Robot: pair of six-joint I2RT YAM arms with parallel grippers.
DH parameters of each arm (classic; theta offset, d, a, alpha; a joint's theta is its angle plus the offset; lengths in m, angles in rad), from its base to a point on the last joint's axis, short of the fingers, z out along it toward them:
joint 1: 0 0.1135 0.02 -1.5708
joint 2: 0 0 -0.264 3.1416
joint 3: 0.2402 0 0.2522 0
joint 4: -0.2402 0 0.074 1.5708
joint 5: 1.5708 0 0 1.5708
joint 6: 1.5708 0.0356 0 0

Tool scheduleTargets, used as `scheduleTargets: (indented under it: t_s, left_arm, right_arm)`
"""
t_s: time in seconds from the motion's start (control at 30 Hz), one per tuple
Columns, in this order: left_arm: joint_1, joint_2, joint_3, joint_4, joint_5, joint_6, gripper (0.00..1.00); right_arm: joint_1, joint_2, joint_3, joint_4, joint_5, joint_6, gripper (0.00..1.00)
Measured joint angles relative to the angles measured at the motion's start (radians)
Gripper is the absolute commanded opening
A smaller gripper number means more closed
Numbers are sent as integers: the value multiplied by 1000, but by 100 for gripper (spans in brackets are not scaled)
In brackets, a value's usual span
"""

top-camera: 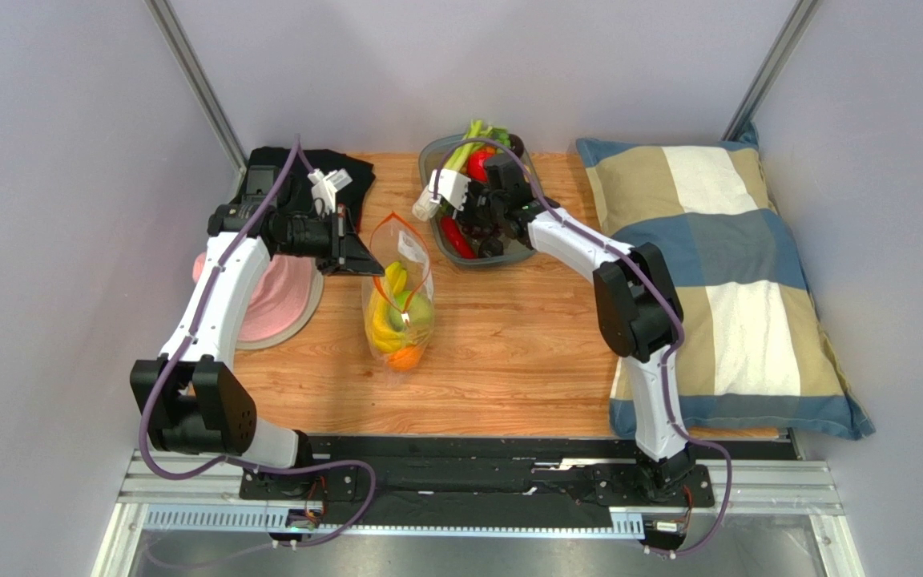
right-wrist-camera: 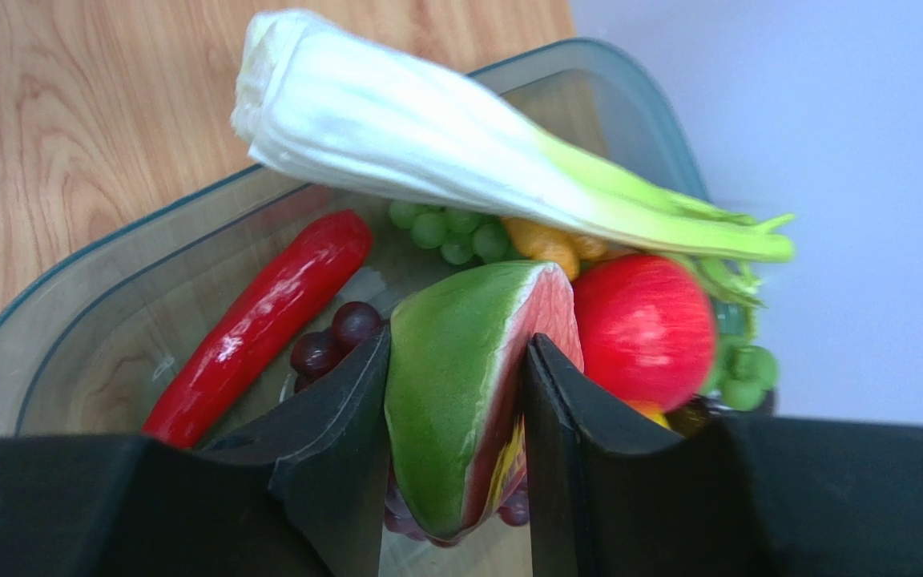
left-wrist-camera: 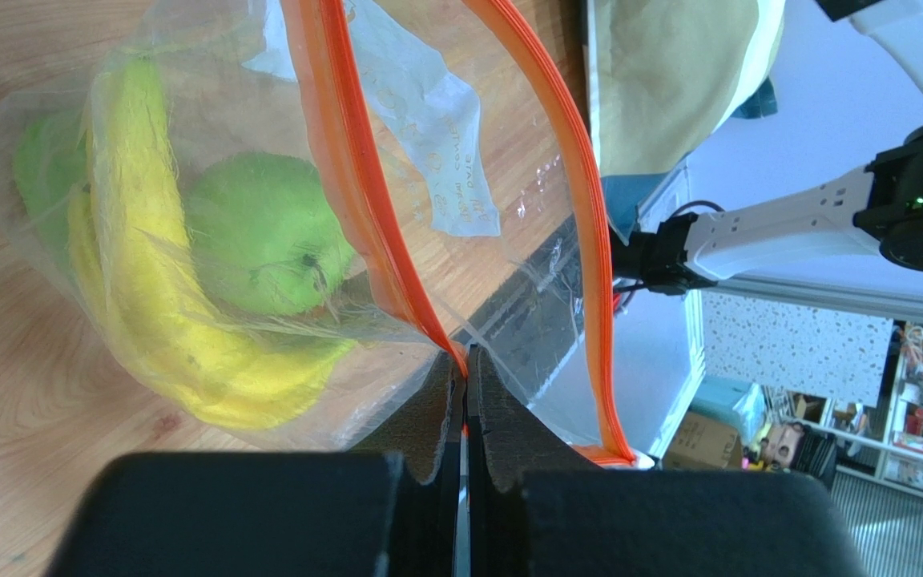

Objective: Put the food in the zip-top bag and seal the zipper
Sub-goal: Pick up the fake fruit from the bin, then place the fake fruit in the zipper food storage bag.

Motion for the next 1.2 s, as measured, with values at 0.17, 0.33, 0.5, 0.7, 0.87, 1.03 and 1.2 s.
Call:
scheduleTargets:
  t_s: [0.17,0.33,0.5,0.7,0.87,1.03,1.2]
  left_arm:
    - [0,-2,0,0,0,1,0]
    - [1,-11,-2,1,0,0,0]
    - [3,-36,-27,9,0,-1,0]
    - [4,-64,-62,31,0,-5,0]
    - [2,-96,-90,64,-3,-13,0]
    - [-20,-140,-122,100,-9,-26,0]
    - [-48,-186,-164,134,-12,-48,0]
  right_arm:
    - [0,-79,-1,-14,-5,32,0]
    - [0,-172,1,-106,-26,116,0]
    - [-7,-272,70,-269,-71,343,0]
    - [-12,-399,214,-421,-201,750,0]
    - [-13,-532,160,-455,-340,1096,0]
    - [9,-544,64,-439,-429,1381,0]
    - [64,-465,39,-448,-438,1559,0]
